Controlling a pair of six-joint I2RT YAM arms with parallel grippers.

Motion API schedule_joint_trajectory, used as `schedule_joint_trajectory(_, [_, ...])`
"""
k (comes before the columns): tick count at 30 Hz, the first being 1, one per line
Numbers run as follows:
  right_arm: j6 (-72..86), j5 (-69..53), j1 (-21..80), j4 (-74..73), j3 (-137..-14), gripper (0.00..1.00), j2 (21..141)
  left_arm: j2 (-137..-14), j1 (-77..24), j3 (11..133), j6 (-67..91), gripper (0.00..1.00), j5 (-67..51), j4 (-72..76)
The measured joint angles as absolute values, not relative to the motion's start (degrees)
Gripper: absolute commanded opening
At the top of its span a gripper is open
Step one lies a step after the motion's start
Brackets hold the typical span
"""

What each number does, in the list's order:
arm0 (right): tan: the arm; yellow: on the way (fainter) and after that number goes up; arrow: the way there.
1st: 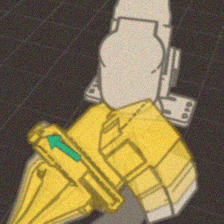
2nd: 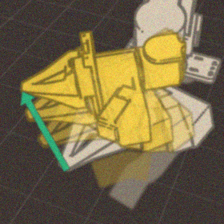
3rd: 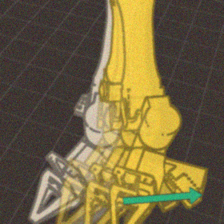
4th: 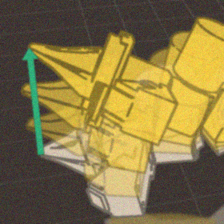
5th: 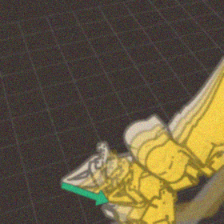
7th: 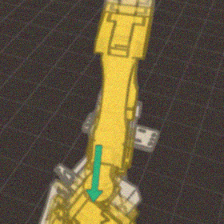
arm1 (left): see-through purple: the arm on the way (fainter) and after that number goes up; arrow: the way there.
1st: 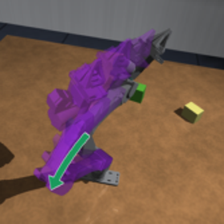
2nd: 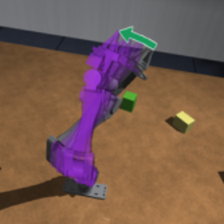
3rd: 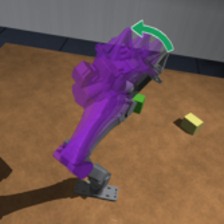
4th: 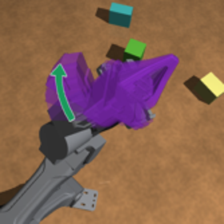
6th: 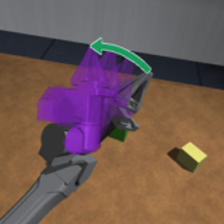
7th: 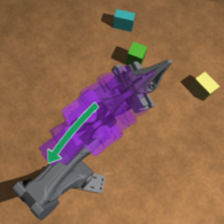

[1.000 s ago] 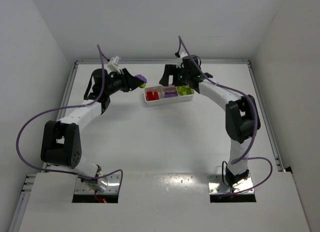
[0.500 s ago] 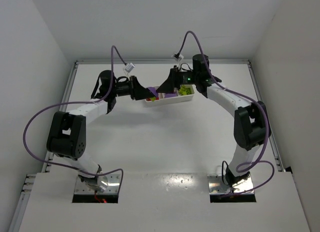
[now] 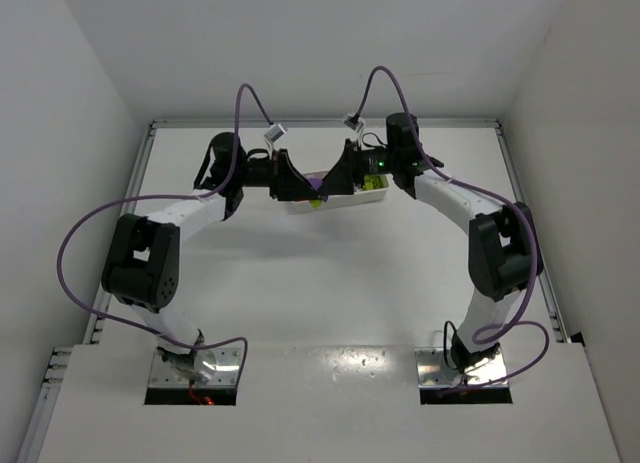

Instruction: Sort the legos into containers by color

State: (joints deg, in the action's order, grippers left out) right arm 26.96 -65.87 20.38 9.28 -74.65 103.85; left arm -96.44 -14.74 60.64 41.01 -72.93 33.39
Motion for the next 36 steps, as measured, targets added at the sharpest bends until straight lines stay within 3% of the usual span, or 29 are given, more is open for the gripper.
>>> schedule_joint_trajectory(1, [26.85, -65.87, 20.38, 9.15, -74.61, 0.58, 103.85, -96.55, -14.98, 60.66, 41.01, 0.03, -73.12, 33.43])
schedule_joint_trajectory(2, [26.76, -65.98, 20.38, 8.91, -74.59, 0.58, 103.83, -96.66, -15.27, 60.66, 41.01, 0.03, -73.21, 33.43])
schedule_joint_trajectory(3, [26.85, -66.5, 20.38, 8.69, -74.56, 0.47, 103.77, -96.73, -15.38, 60.64, 41.01, 0.03, -72.99, 33.36])
schedule_joint_trajectory(5, [26.81, -67.18, 20.38, 8.51, -74.56, 0.36, 103.44, -96.77, -15.44, 60.66, 40.69, 0.03, -72.64, 32.99])
schedule_joint_trajectory(6, [26.79, -67.37, 20.4, 8.49, -74.56, 0.16, 103.28, -96.77, -15.44, 60.66, 40.6, 0.03, -73.03, 32.8])
schedule_joint_trajectory(7, [26.41, -67.26, 20.4, 8.54, -74.56, 0.07, 103.2, -96.77, -15.42, 60.66, 40.6, 0.03, -73.25, 32.71])
schedule_joint_trajectory(9, [26.02, -67.2, 20.34, 8.38, -74.56, 0.0, 103.18, -96.77, -15.51, 60.69, 40.69, 0.03, -73.12, 32.69])
schedule_joint_trajectory(17, [26.92, -66.02, 18.85, 8.1, -72.2, 0.0, 101.43, -96.47, -16.23, 59.2, 40.07, 0.03, -71.2, 33.45])
schedule_joint_trajectory(27, [27.62, -58.5, 7.64, 8.34, -70.85, 0.0, 101.32, -91.72, -15.29, 53.1, 33.47, 0.03, -68.23, 26.17])
schedule_joint_trajectory(36, [17.12, -42.65, 11.55, 0.19, -79.61, 0.0, 112.42, -90.11, -12.99, 54.3, 27.49, 0.03, -61.54, 17.67])
